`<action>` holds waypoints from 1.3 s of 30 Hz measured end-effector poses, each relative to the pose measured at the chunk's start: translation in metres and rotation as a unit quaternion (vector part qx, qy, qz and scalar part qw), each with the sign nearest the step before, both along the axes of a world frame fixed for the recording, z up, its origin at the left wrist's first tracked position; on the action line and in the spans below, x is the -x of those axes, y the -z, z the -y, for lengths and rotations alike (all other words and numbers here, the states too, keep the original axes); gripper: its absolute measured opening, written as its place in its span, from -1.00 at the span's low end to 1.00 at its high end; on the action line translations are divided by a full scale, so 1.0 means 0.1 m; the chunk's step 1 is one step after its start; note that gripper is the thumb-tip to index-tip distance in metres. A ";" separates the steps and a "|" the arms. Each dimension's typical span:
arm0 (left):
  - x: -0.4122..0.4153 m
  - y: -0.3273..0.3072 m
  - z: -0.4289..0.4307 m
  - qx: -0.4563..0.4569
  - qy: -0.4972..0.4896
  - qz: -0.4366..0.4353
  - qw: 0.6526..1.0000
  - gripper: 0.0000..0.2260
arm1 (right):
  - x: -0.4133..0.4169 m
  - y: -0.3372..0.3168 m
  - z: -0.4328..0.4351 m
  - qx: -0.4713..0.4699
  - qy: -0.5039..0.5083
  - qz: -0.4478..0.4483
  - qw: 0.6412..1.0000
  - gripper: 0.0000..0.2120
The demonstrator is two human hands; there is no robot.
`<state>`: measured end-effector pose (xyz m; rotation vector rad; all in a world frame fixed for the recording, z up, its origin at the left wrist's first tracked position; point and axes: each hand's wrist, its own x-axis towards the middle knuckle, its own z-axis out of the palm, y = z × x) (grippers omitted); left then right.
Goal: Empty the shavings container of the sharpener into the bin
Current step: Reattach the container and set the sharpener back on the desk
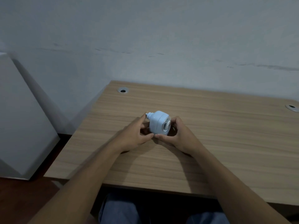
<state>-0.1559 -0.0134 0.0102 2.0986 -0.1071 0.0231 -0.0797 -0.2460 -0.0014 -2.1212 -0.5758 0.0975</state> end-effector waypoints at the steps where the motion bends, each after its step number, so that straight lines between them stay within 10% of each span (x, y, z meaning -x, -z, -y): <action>1: -0.02 -0.01 0.01 0.009 0.013 -0.001 1.000 -0.20 | 0.01 0.01 -0.01 -0.007 0.006 0.007 1.000 -0.28; 6: -0.14 -0.04 -0.02 -0.007 -0.072 0.014 0.997 -0.05 | 0.04 0.00 0.02 -0.006 0.032 0.025 0.999 -0.29; 15: -0.25 0.08 -0.05 0.068 -0.103 0.031 0.992 -0.70 | 0.01 0.04 0.05 -0.010 0.020 0.045 0.999 -0.34; 39: -2.30 -0.05 0.00 -0.050 -0.085 0.046 0.994 -0.36 | -2.27 0.03 -0.50 -0.048 0.102 0.115 0.987 -0.38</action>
